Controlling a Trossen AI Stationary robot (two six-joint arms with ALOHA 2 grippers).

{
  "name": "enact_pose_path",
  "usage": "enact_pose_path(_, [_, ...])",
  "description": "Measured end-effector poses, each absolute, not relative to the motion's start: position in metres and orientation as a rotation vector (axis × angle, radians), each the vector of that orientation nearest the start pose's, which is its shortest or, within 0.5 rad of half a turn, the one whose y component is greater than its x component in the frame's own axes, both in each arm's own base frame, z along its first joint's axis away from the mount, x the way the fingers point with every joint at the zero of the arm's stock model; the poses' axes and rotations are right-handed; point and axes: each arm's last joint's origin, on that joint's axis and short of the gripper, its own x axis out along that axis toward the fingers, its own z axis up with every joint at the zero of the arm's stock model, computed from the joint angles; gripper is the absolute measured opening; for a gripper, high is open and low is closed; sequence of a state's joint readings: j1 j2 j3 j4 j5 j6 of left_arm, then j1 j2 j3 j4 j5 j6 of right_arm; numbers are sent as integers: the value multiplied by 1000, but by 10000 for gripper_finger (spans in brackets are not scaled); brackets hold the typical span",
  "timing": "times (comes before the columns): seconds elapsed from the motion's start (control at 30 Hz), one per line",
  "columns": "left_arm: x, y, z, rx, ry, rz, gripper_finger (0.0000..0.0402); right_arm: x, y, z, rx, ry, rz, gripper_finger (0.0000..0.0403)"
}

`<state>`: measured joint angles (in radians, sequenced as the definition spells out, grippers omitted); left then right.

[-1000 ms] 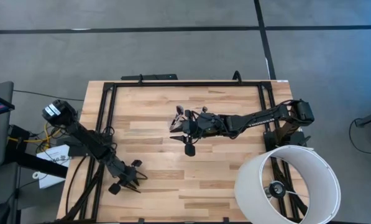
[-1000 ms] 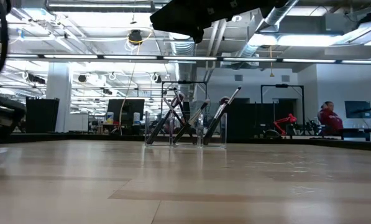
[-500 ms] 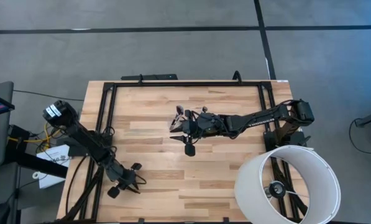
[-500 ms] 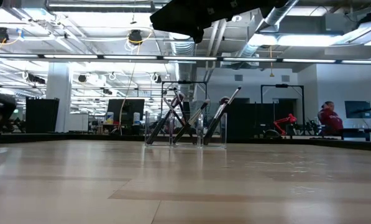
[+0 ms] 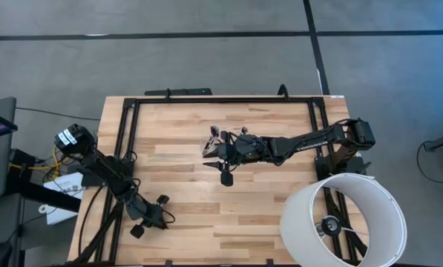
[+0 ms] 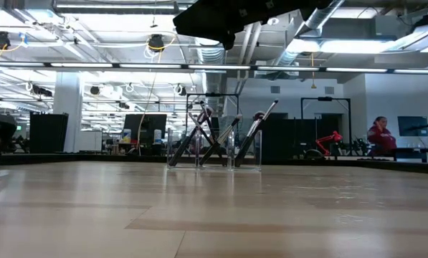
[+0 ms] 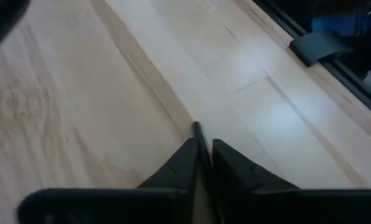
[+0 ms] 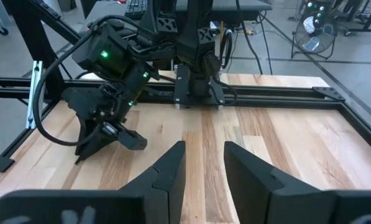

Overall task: Put items in baskets/containers
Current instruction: Put the liner brush into the transparent organizer

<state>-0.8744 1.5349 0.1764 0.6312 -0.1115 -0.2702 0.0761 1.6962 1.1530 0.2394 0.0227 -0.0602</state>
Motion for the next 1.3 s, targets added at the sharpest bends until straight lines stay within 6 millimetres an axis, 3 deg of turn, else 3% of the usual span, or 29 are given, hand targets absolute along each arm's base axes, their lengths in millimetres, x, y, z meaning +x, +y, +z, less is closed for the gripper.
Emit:
enact_pose_path(0.1, [127,-145,76,104,742,-620,15,385,29,261,-75,301,62,102])
enact_pose_path(0.27, [132,-141,76,120,715,-546,12,385,29,261,-76,301,62,102])
enact_pose_path(0.5, [163,-107,80,137,640,-303,12,385,29,261,-114,300,68,102])
enact_pose_path(0.63, [182,-83,82,102,648,-280,11,387,30,254,-115,329,71,102])
enact_pose_path(0.7, [191,-71,84,100,645,-264,11,393,32,244,-92,351,72,102])
enact_pose_path(0.93, [206,-48,90,77,617,-199,11,408,49,181,-82,517,106,102])
enact_pose_path(1.07, [207,-46,90,72,611,-187,13,417,58,147,-87,533,124,102])
enact_pose_path(1.3, [208,-46,91,70,603,-192,11,425,55,113,-68,551,107,102])
